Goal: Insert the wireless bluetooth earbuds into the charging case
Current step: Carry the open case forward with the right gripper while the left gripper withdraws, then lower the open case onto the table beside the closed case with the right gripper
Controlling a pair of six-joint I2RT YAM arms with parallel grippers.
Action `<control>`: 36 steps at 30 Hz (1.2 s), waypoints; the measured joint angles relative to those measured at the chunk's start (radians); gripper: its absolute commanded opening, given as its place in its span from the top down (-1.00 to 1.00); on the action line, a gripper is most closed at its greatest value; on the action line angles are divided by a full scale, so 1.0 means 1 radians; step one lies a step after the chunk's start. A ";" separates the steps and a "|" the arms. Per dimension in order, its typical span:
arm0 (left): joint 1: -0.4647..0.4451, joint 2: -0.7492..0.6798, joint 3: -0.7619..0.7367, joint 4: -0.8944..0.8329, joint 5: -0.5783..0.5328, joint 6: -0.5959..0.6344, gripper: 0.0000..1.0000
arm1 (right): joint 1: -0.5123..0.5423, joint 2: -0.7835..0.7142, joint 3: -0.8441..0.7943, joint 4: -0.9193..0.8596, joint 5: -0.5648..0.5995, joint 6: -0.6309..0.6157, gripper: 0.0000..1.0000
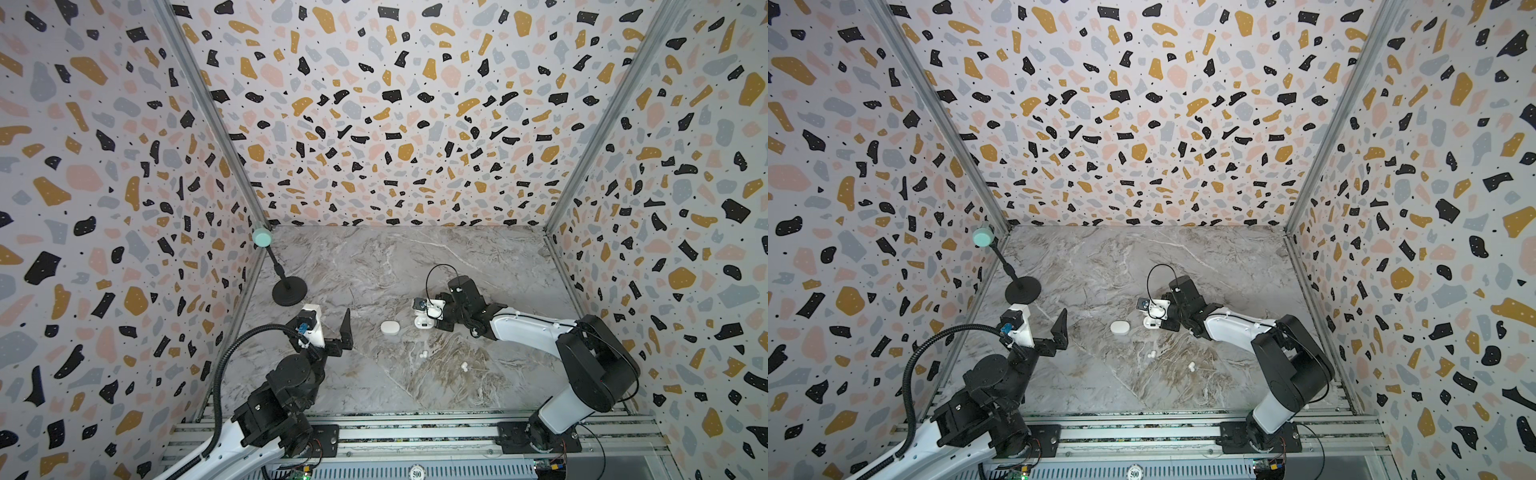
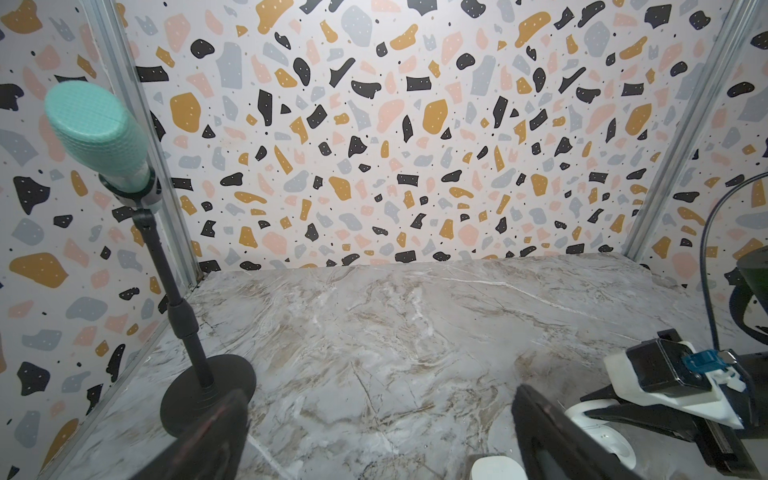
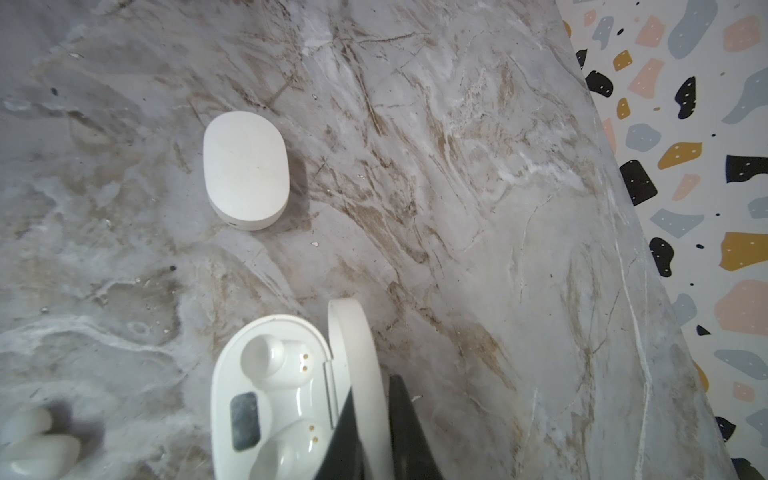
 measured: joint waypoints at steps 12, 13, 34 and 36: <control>0.001 0.006 0.000 0.000 0.008 0.004 -1.00 | 0.007 0.068 -0.001 0.036 -0.010 0.001 1.00; 0.001 0.006 0.000 0.000 0.008 0.005 -1.00 | 0.008 0.068 -0.001 0.036 -0.010 0.001 1.00; 0.002 0.007 0.000 0.000 0.011 0.007 -1.00 | 0.024 0.124 0.023 0.052 -0.033 0.001 1.00; 0.002 0.007 0.000 0.000 0.011 0.007 -0.99 | 0.026 0.128 0.025 0.052 -0.034 0.001 1.00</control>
